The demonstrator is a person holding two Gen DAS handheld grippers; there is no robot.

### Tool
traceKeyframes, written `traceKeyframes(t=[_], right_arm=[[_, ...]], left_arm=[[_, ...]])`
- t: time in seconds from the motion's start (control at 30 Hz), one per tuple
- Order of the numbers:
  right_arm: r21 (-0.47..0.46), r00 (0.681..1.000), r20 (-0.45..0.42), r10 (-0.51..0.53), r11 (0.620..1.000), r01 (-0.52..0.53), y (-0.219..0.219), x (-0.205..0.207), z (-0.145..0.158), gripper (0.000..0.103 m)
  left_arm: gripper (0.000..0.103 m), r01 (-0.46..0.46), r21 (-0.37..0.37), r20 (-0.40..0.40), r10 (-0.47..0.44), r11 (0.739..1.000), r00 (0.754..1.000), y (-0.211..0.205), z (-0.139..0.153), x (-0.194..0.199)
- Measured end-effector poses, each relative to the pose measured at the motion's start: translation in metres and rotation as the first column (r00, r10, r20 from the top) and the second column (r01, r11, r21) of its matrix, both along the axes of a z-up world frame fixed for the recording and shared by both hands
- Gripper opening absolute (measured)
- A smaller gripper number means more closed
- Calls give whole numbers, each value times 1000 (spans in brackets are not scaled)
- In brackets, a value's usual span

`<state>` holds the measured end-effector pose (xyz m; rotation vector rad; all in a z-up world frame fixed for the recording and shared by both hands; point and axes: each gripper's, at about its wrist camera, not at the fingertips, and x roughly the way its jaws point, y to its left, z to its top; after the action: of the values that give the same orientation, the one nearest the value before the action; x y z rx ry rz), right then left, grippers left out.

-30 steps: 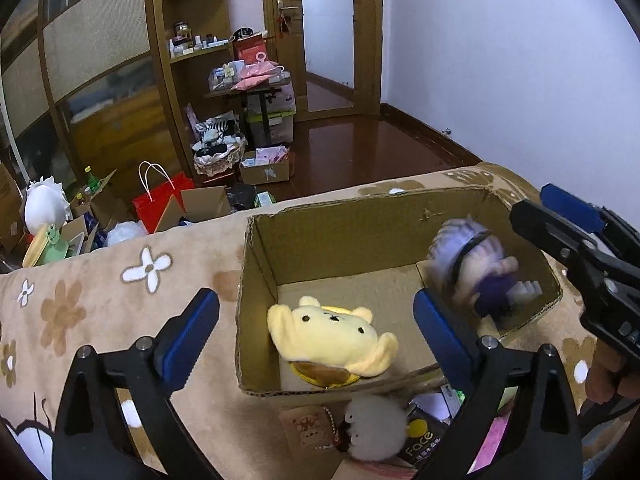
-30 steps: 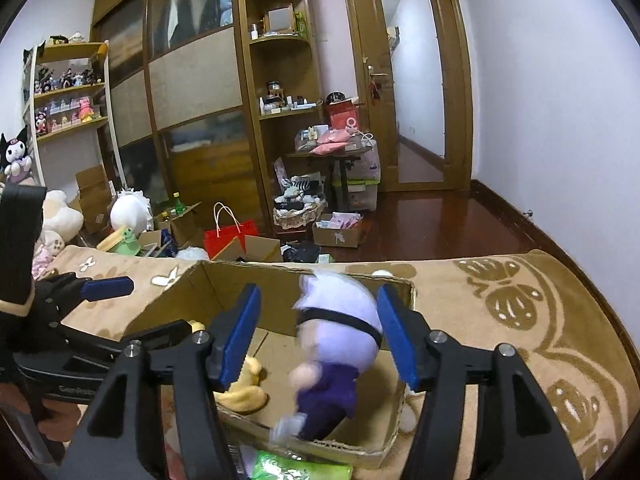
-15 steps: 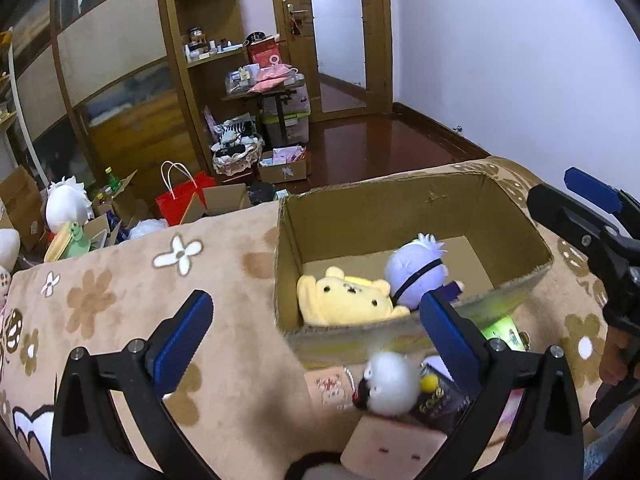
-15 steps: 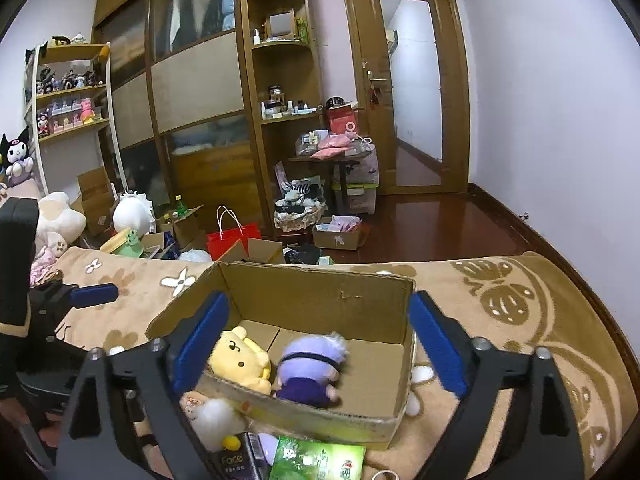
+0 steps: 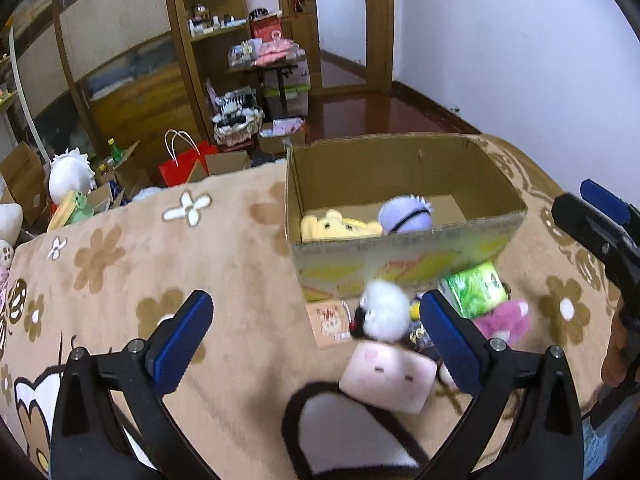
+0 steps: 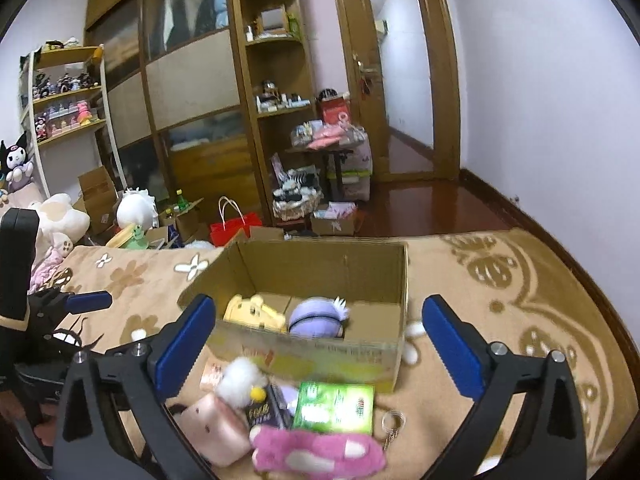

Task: Organize soft objects
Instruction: 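Withdraw both tools from the box toward the remaining toys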

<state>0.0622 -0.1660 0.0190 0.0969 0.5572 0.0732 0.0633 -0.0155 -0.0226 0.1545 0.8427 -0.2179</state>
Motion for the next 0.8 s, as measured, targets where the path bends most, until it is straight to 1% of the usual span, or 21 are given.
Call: traceKeyframes(t=[0.1, 0.2, 0.37, 0.5, 0.67, 0.8], right_arm=[[-4, 999, -35, -5, 1000, 4, 1, -8, -7, 103], [-12, 999, -52, -2, 1000, 1, 4, -14, -11, 103], [-2, 996, -90, -1, 1000, 1, 10, -21, -23, 103], [-23, 991, -134, -4, 1000, 1, 14, -20, -36, 103], [-43, 982, -188, -29, 999, 22, 13, -11, -51, 103], [-24, 969, -245, -38, 999, 33, 9, -3, -66, 103]], left_arm=[[102, 1, 2, -8, -1, 1000, 1000, 1, 0, -7], [102, 13, -4, -26, -13, 1000, 1000, 1, -2, -13], [102, 39, 35, -77, -37, 999, 996, -6, -17, -15], [102, 58, 43, -99, -54, 997, 994, -11, -24, -14], [102, 79, 51, -179, -69, 996, 981, -15, -40, -7], [102, 79, 49, -238, -65, 996, 969, -17, -54, 1]])
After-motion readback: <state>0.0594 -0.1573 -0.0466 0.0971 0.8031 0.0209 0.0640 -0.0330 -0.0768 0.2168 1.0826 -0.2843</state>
